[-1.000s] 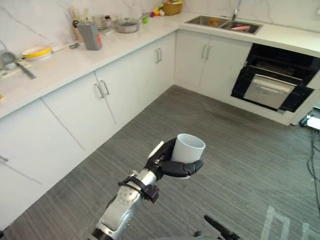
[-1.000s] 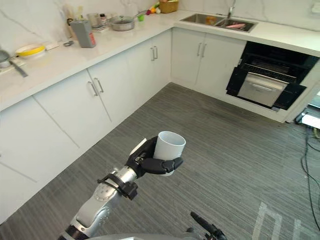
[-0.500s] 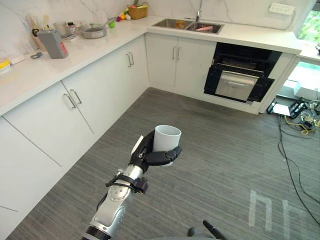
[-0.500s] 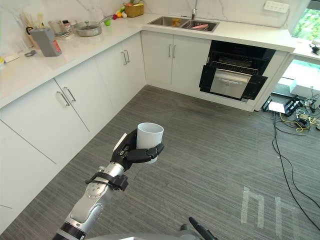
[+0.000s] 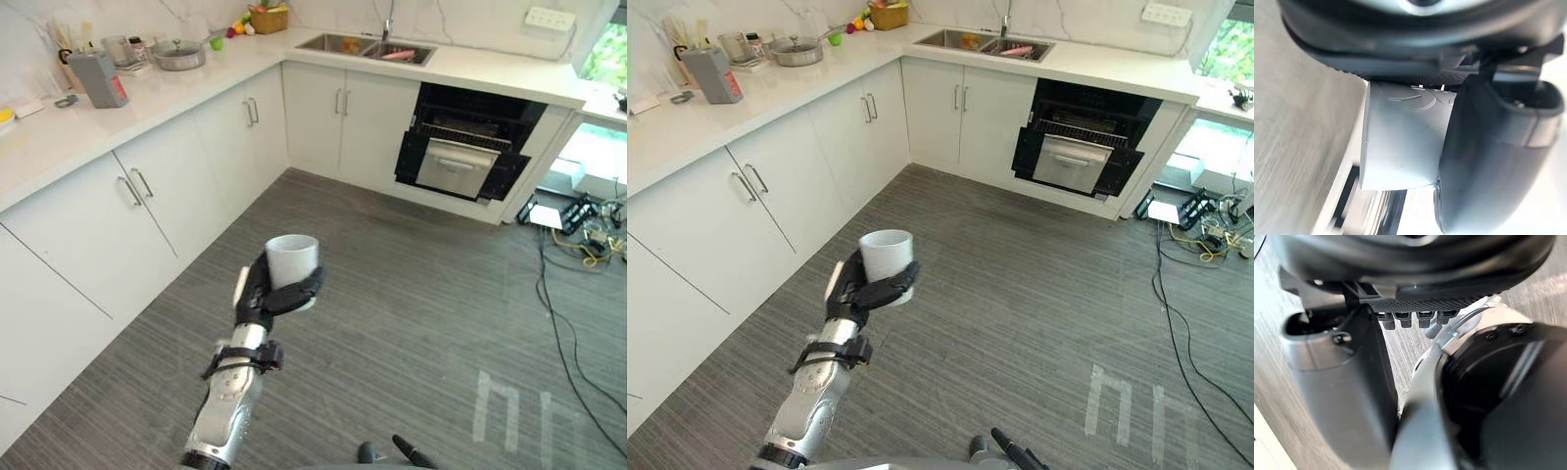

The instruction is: Walk over to the sink, pick up the cup, carry it to the dishwasher, place the cup inside the dishwasher, then close the dishwasher door

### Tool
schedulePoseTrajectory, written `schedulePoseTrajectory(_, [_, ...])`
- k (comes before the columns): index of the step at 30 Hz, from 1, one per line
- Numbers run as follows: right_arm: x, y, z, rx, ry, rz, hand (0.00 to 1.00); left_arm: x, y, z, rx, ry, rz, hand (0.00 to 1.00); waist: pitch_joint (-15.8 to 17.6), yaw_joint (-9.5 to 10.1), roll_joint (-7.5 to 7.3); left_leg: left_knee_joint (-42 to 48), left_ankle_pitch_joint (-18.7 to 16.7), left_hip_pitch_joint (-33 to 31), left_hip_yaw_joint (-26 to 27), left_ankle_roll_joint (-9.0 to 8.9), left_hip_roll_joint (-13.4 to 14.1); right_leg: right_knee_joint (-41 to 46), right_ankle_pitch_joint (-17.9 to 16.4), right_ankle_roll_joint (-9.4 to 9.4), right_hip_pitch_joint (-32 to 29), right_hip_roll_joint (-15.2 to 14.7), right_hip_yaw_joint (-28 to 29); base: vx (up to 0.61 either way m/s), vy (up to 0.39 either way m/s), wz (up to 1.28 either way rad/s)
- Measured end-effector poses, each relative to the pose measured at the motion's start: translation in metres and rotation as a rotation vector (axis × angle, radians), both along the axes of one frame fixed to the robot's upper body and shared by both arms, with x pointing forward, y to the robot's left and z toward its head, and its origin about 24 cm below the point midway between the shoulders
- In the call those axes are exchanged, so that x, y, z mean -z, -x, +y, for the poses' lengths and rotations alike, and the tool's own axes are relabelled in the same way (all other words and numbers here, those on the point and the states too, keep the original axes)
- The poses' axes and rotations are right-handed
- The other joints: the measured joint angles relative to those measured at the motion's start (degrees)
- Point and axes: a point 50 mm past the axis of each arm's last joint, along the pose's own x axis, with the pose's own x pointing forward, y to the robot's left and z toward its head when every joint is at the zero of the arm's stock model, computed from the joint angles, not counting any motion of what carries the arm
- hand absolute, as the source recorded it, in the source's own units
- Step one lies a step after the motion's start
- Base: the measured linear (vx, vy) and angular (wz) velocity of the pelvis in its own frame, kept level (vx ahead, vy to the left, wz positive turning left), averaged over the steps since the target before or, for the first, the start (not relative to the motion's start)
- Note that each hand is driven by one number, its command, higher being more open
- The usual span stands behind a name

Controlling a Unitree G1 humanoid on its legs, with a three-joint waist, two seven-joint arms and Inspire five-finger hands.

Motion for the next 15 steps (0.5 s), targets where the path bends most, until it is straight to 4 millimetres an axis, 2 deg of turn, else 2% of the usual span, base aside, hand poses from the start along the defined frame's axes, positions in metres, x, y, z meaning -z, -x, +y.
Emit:
schedulePoseTrajectory(1, [-0.001, -0.003, -0.003, -0.007, 0.015, -0.002, 1.0, 0.003, 0.001, 0.003, -0.016, 0.015, 0.016, 0.0, 0.15, 0.46, -0.24, 0.17, -0.41, -0.52, -0.29, 0.62, -0.76, 1.05, -0.47, 0.03, -0.89, -0.54, 0.12, -0.02, 0.051, 0.15])
schedulePoseTrajectory(2, [-0.002, -0.011, -0.01, 0.0, 0.052, -0.007, 1.0, 0.007, -0.002, 0.002, -0.02, 0.047, 0.038, 0.0, 0.68, 1.67, 1.15, -0.76, -2.15, -1.05, -0.9, 2.77, -2.0, 9.49, -4.15, -1.18, -3.13, -2.44, -1.52, -0.05, 0.035, 0.29])
schedulePoseTrajectory(3, [-0.004, -0.021, -0.012, 0.057, 0.059, -0.033, 1.0, 0.009, -0.001, 0.003, -0.025, 0.064, 0.048, 0.0, 3.0, 1.67, -1.24, -0.45, -2.94, 1.2, -1.72, 2.81, -4.79, 34.64, -8.63, -5.15, -8.51, -11.2, -5.45, -0.05, 0.046, 0.43])
schedulePoseTrajectory(4, [-0.005, -0.022, -0.013, 0.077, 0.066, -0.05, 1.0, 0.013, 0.002, 0.005, -0.029, 0.07, 0.072, 0.0, 3.64, 1.48, -2.75, -0.77, -3.42, 2.69, -2.37, 3.0, -6.51, 39.44, -7.08, -7.14, -9.42, -14.7, -6.29, -0.02, 0.049, 0.81])
schedulePoseTrajectory(5, [-0.005, -0.021, -0.013, 0.092, 0.092, -0.052, 1.0, 0.02, 0.007, 0.002, -0.007, 0.066, 0.124, 0.0, 3.01, 1.28, -3.2, -2.53, -3.37, 4.19, -4.86, 3.25, -8.56, 44.03, -4.02, -5.96, -10.09, -16.71, -4.2, 0.05, 0.069, 0.96])
schedulePoseTrajectory(6, [-0.005, -0.018, -0.015, 0.1, 0.111, -0.033, 1.0, 0.021, 0.007, -0.005, 0.035, 0.055, 0.137, 0.0, 2.76, 0.73, -3.46, -2.77, -3.2, 5.41, -6.88, 3.77, -10.36, 45.57, -1.25, -4.39, -10.9, -16.29, -1.02, 0.13, 0.099, 1.31])
schedulePoseTrajectory(7, [-0.008, -0.02, -0.022, 0.096, 0.147, -0.056, 1.0, 0.018, 0.008, -0.016, 0.07, 0.067, 0.125, 0.0, 3.02, 0.09, -2.05, 0.49, -3.73, 4.98, -7.53, 4.9, -10.73, 49.31, 4.88, -1.49, -13.15, -16.15, 1.96, 0.22, 0.151, 1.11])
schedulePoseTrajectory(8, [-0.01, -0.024, -0.026, 0.106, 0.169, -0.082, 1.0, 0.015, 0.008, -0.022, 0.086, 0.079, 0.109, 0.0, 3.53, -0.08, -0.96, -1.83, -5.42, 7.11, -8.02, 6.12, -10.62, 52.03, 5.21, -0.5, -14.44, -15.3, 3.93, 0.23, 0.14, 0.77])
schedulePoseTrajectory(9, [-0.011, -0.03, -0.02, 0.107, 0.165, -0.107, 1.0, 0.015, 0.008, -0.021, 0.089, 0.073, 0.114, 0.0, 4.08, -0.23, -0.41, -2.45, -5.57, 8.53, -8.81, 6.44, -10.53, 49.52, -3.63, -0.55, -15.06, -13.24, 4.4, 0.17, 0.11, 0.34])
schedulePoseTrajectory(10, [-0.011, -0.032, -0.017, 0.103, 0.161, -0.118, 1.0, 0.015, 0.008, -0.021, 0.092, 0.072, 0.115, 0.0, 3.95, -0.47, 0.0, -2.45, -6.04, 8.69, -9.23, 6.36, -10.01, 45.59, -5.73, -0.5, -15.24, -11.9, 3.84, 0.15, 0.017, 0.28])
schedulePoseTrajectory(11, [-0.01, -0.033, -0.011, 0.103, 0.145, -0.122, 1.0, 0.013, 0.006, -0.021, 0.097, 0.07, 0.107, 0.0, 3.95, -1.21, 0.2, -2.75, -6.39, 9.06, -10.05, 6.12, -9.5, 32.62, -6.85, 0.1, -15.06, -8.76, 2.49, 0.15, -0.023, 0.29])
schedulePoseTrajectory(12, [-0.01, -0.033, -0.007, 0.106, 0.136, -0.122, 1.0, 0.011, 0.005, -0.021, 0.1, 0.067, 0.102, 0.0, 3.97, -1.28, 0.27, -2.99, -6.53, 9.29, -10.17, 5.91, -9.31, 24.51, -5.8, 1.2, -14.64, -7.15, 2.02, 0.24, -0.068, 0.28])
schedulePoseTrajectory(13, [-0.008, -0.033, -0.001, 0.096, 0.12, -0.119, 1.0, 0.008, 0.003, -0.021, 0.112, 0.061, 0.091, 0.0, 4.12, -1.0, -0.54, -4.1, -6.19, 10.71, -10.12, 4.79, -9.62, 7.9, -1.23, 3.74, -12.9, -4.96, 0.23, 0.31, -0.108, 0.15])
schedulePoseTrajectory(14, [-0.007, -0.032, 0.003, 0.097, 0.11, -0.115, 1.0, 0.008, 0.003, -0.019, 0.112, 0.061, 0.09, 0.0, 4.3, -0.96, -1.38, -5.04, -6.37, 11.94, -10.19, 4.1, -10.57, 1.67, 1.1, 4.28, -12.94, -4.76, -1.3, 0.44, -0.144, 0.26])
schedulePoseTrajectory(15, [-0.007, -0.032, 0.003, 0.105, 0.11, -0.112, 1.0, 0.01, 0.004, -0.019, 0.118, 0.068, 0.106, 0.0, 4.5, -1.59, -1.57, -5.67, -7.02, 13.96, -10.73, 3.13, -10.7, 1.2, 6.16, 1.57, -12.44, -4.41, -1.32, 0.53, -0.14, 0.22])
